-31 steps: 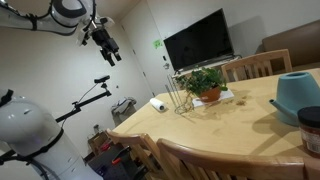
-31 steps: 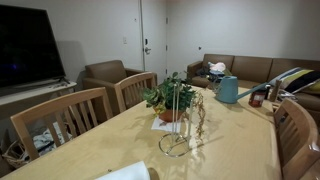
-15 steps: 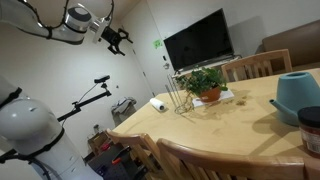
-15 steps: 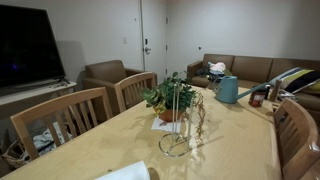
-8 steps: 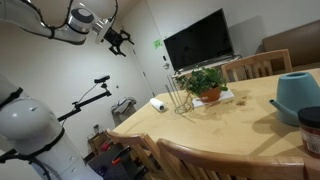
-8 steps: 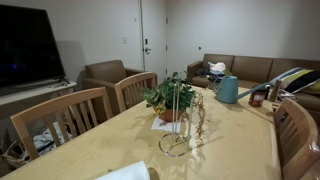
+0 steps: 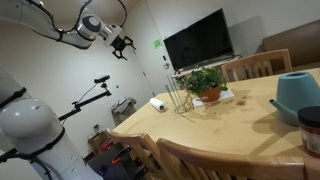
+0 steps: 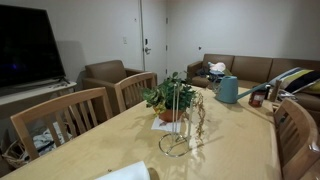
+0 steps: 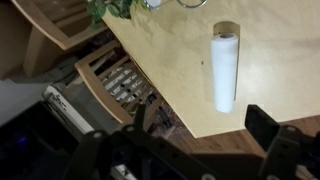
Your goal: Slightly move the tissue roll to the bottom of the table
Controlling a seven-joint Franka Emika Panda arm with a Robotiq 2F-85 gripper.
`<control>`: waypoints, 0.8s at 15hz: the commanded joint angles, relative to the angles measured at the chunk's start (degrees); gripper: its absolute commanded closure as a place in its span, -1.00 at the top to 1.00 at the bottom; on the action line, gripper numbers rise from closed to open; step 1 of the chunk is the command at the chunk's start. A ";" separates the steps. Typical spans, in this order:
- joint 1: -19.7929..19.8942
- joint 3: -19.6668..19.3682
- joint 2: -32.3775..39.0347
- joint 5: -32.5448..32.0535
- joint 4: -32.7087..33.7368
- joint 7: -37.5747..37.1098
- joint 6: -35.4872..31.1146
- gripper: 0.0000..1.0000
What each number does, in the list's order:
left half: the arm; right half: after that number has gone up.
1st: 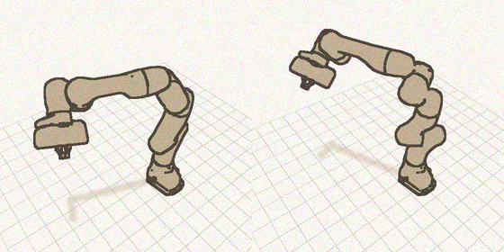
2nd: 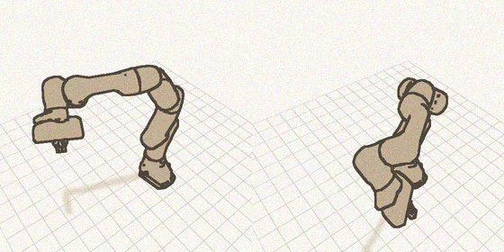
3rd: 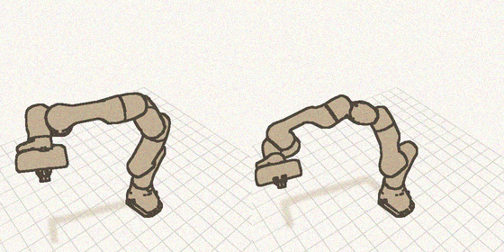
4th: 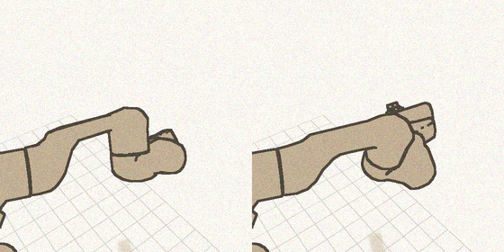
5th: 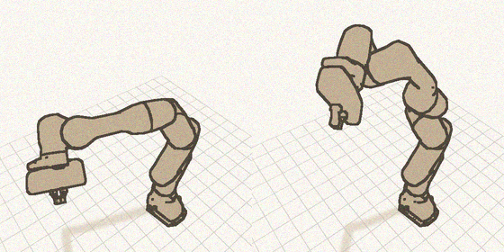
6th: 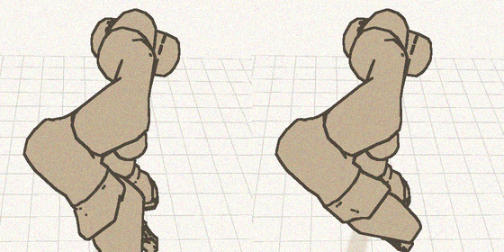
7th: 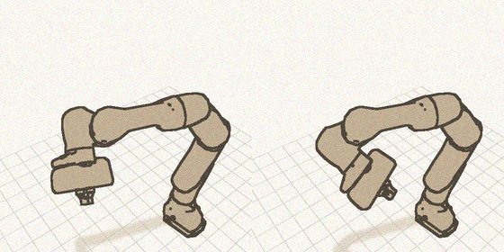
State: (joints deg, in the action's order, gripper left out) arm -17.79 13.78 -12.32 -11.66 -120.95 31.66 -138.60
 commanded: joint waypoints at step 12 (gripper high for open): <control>0.63 1.79 18.87 17.55 11.57 29.77 -2.41 1.00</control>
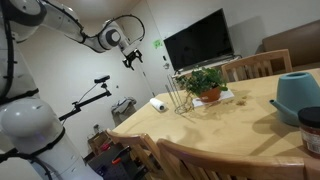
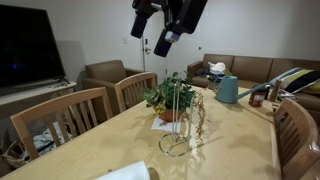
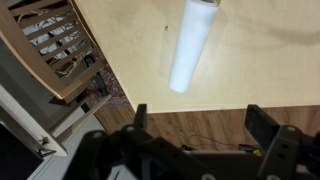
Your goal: Slightly move the tissue roll to the bottom of the table
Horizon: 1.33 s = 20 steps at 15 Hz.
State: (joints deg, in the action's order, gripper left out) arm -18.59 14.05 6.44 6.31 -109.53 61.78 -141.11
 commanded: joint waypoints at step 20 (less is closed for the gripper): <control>3.25 4.64 18.81 -0.36 13.47 -4.17 1.96 0.48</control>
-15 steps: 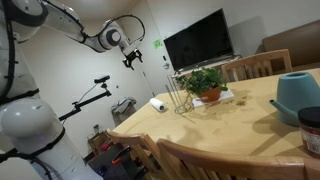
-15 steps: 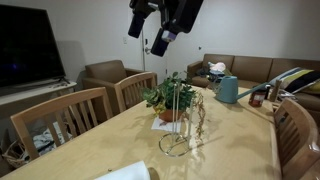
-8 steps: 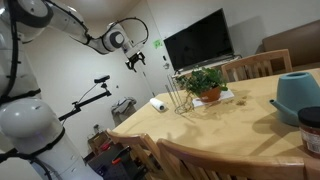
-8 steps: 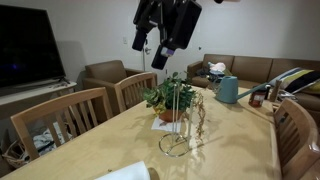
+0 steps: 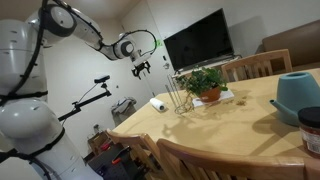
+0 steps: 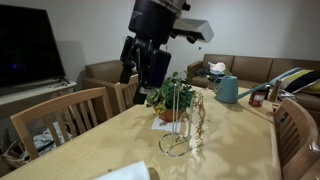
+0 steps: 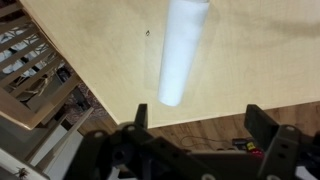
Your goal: Slightly move the tissue roll to the bottom of the table
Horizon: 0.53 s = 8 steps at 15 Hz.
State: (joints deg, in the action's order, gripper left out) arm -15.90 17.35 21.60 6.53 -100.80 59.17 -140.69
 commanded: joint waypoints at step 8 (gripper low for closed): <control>0.59 2.01 6.91 -2.16 6.24 -2.83 0.11 -0.15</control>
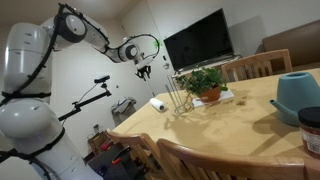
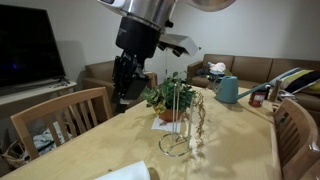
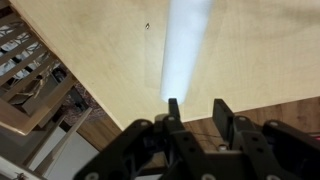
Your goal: Slightly move the tissue roll to the bottom of the table
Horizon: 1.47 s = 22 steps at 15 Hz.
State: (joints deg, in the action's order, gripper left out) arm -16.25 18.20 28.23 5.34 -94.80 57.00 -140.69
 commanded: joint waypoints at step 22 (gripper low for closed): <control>1.57 2.54 10.92 -0.70 5.77 -1.50 2.19 -1.00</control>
State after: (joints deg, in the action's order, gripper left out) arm -14.90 20.13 37.09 5.46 -92.24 56.99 -140.65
